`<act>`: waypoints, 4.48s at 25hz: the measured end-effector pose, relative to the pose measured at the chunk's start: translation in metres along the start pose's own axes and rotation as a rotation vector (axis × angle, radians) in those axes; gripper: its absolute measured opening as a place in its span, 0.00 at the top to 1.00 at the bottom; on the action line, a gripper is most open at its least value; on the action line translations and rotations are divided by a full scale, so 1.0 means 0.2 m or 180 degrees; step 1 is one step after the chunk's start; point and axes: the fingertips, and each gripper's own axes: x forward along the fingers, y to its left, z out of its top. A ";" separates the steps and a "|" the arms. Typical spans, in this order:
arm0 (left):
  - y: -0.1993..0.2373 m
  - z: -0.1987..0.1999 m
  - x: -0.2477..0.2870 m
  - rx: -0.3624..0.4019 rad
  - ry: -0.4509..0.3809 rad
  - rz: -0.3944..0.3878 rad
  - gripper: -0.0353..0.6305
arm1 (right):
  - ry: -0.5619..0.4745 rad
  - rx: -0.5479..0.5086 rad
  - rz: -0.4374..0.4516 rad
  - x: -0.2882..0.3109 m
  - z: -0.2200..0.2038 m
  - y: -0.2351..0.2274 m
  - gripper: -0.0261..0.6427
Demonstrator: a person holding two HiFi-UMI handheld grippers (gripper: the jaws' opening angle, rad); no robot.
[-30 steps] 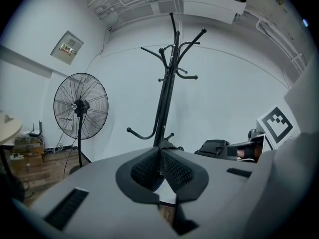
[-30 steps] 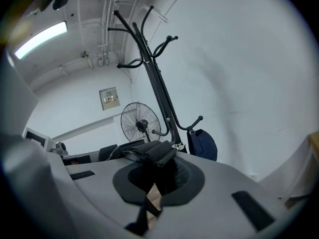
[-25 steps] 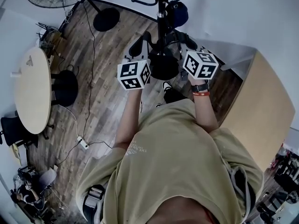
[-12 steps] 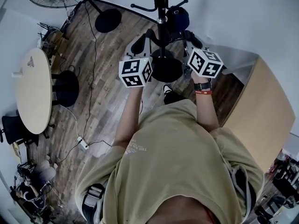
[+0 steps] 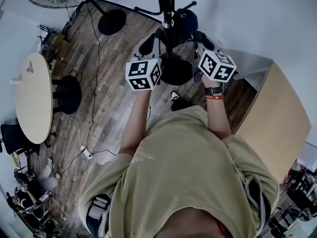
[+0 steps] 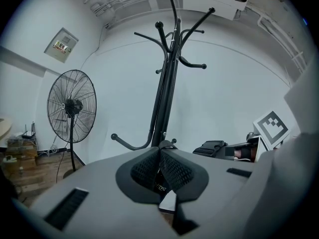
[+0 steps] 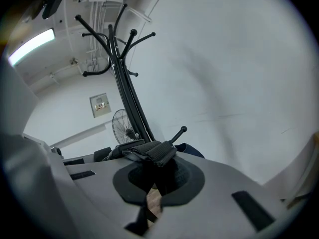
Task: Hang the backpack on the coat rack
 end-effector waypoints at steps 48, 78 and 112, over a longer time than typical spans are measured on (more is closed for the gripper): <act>-0.04 -0.60 0.20 -0.0037 0.0704 -0.0201 0.91 | 0.0926 -0.0230 -0.0092 0.21 -0.69 -0.25 0.94; -0.09 -0.58 0.13 -0.0105 0.0583 -0.0285 0.91 | 0.1232 -0.0340 0.0343 0.18 -0.87 -0.08 0.85; -0.23 -0.02 -0.65 0.0393 -0.0383 -0.0199 0.91 | -0.0340 -0.0847 -0.0062 -0.60 -0.16 0.42 0.93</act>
